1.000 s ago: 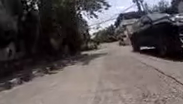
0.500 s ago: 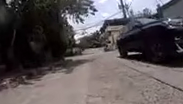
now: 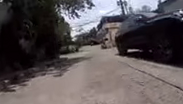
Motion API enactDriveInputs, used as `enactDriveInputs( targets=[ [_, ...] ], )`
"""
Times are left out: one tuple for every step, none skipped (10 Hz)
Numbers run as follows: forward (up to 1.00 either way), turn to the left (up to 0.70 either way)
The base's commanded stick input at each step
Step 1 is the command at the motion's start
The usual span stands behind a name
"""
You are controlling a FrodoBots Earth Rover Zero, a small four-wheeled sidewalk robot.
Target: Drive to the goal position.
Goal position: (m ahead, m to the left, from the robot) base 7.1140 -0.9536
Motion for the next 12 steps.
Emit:
enactDriveInputs(
  targets=[
    [1.0,0.0],
    [1.0,0.0],
    [1.0,-0.02],
    [1.0,-0.09],
    [1.0,-0.28],
    [1.0,-0.35],
    [1.0,-0.35],
    [1.0,-0.35],
    [1.0,-0.29],
    [1.0,-0.16],
    [1.0,-0.08],
    [1.0,0.0]
  ],
)
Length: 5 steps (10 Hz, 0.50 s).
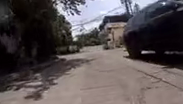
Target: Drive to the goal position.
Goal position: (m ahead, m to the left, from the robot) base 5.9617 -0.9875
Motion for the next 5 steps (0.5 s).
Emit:
enactDriveInputs(
  targets=[
    [1.0,0.0],
    [1.0,0.0],
    [1.0,0.0],
    [1.0,0.0],
    [1.0,0.0]
  ],
)
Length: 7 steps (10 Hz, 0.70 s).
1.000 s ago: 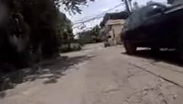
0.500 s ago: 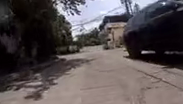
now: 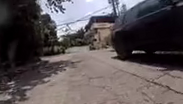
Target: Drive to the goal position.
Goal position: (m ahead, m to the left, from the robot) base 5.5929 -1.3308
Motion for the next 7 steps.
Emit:
enactDriveInputs(
  targets=[
    [1.0,0.0],
    [1.0,0.0],
    [1.0,0.0],
    [1.0,0.0],
    [1.0,0.0],
    [1.0,0.0],
    [1.0,0.0]
  ],
)
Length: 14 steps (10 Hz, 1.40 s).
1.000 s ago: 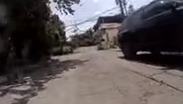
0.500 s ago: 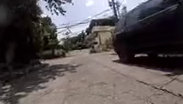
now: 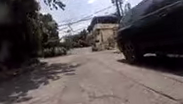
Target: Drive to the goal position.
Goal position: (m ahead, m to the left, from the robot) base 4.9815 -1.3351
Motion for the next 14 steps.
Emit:
enactDriveInputs(
  targets=[
    [1.0,0.0],
    [1.0,0.0],
    [1.0,0.0],
    [1.0,0.0],
    [1.0,0.0],
    [1.0,0.0],
    [1.0,-0.05],
    [1.0,-0.14],
    [1.0,-0.25],
    [1.0,-0.16],
    [1.0,-0.06],
    [1.0,0.0],
    [1.0,0.0],
    [1.0,0.0]
  ],
)
